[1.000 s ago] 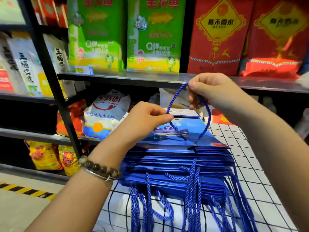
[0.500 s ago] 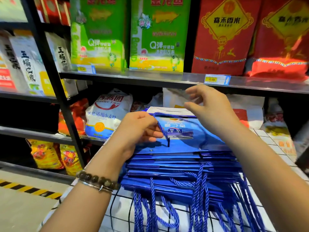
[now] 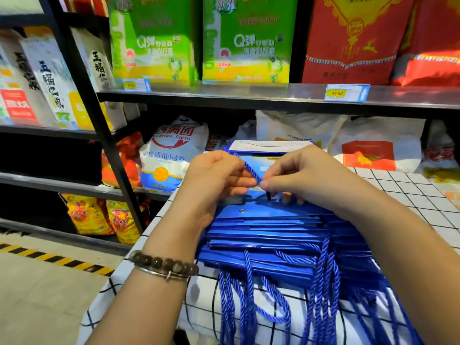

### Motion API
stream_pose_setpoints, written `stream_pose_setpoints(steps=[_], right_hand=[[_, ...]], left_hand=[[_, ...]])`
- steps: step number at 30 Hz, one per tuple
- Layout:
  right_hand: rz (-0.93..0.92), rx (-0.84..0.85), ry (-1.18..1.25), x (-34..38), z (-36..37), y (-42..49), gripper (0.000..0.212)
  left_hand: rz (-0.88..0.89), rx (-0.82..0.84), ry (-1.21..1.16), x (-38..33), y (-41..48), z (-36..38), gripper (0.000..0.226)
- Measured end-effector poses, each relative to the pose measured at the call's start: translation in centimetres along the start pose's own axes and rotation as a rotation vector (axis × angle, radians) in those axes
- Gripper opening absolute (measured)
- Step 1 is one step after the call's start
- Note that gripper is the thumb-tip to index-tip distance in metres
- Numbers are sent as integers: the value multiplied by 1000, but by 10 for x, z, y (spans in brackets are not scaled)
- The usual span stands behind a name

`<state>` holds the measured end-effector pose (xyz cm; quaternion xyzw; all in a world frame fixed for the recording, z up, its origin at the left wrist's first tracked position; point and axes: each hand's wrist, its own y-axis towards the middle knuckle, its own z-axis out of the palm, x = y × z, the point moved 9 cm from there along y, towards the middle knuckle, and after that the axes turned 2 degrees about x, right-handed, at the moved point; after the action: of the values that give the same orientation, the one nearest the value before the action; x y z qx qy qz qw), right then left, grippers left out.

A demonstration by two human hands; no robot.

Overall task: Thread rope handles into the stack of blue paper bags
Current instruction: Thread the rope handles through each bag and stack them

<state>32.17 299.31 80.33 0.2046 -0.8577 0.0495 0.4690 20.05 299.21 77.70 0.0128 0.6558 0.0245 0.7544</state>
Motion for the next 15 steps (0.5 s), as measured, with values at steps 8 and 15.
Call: stream_pose_setpoints(steps=[8,15], right_hand=[[68,-22,120,-11,3,3,14],[49,1,33,8,8,4,16]], left_hand=[[251,111,761,-33,-22,-21,9],[183,119,1099,-11,-32,-34,31]])
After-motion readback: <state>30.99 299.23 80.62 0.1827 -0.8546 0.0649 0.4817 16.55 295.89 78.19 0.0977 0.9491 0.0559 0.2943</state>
